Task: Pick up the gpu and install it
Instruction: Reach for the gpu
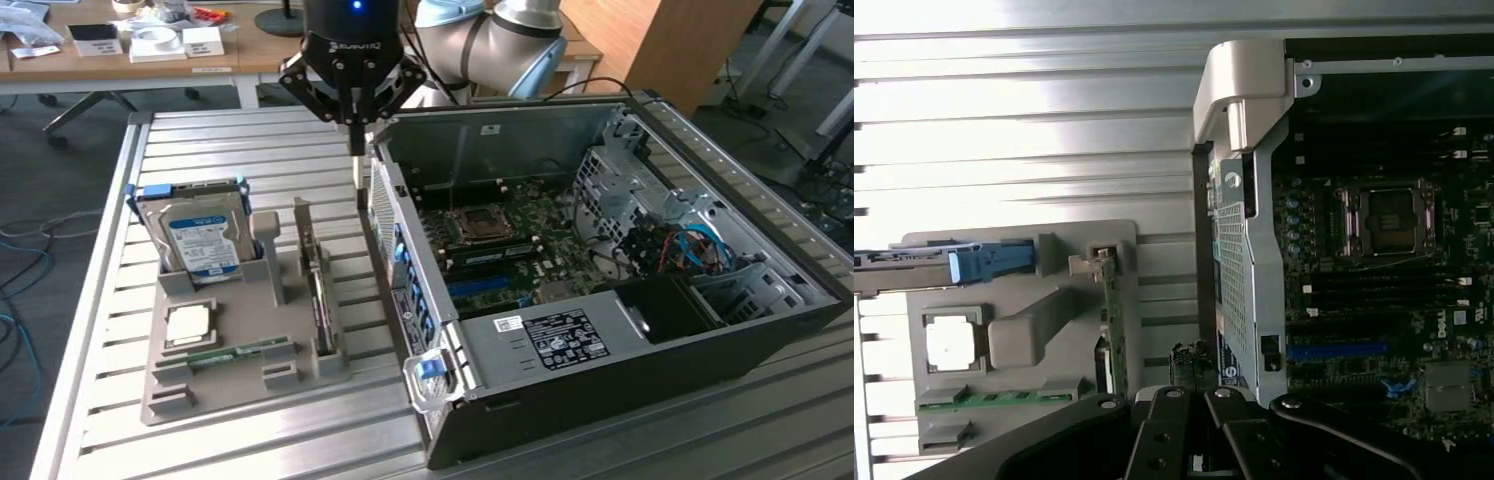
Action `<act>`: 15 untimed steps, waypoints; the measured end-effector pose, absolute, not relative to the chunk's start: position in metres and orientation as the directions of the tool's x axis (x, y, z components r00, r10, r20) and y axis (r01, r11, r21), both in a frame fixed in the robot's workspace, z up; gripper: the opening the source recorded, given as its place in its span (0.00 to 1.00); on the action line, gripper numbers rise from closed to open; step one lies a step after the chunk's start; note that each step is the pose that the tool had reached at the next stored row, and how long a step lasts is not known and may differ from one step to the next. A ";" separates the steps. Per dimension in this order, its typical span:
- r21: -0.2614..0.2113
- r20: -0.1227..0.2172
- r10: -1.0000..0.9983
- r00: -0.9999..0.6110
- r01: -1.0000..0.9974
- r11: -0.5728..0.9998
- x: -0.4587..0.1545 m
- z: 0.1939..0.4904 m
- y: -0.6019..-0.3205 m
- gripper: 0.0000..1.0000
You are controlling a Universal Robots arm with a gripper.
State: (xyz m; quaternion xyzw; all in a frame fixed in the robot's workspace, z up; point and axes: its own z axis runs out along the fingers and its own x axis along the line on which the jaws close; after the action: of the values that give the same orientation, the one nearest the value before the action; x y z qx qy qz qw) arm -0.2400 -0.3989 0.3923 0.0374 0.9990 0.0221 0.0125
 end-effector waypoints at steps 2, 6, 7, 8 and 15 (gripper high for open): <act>0.045 -0.023 0.075 -0.997 0.074 0.996 -0.241 0.392 -0.399 0.11; 0.045 -0.023 0.075 -0.997 0.074 0.996 -0.242 0.392 -0.399 0.11; 0.045 -0.023 0.075 -0.997 0.074 0.996 -0.242 0.392 -0.399 0.11; 0.045 -0.023 0.075 -0.997 0.074 0.996 -0.243 0.392 -0.399 0.11; 0.045 -0.023 0.075 -0.997 0.074 0.996 -0.244 0.392 -0.399 0.11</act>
State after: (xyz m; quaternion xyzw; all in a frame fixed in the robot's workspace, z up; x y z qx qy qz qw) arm -0.2440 -0.3988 0.3923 0.0374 0.9990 0.0221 0.0125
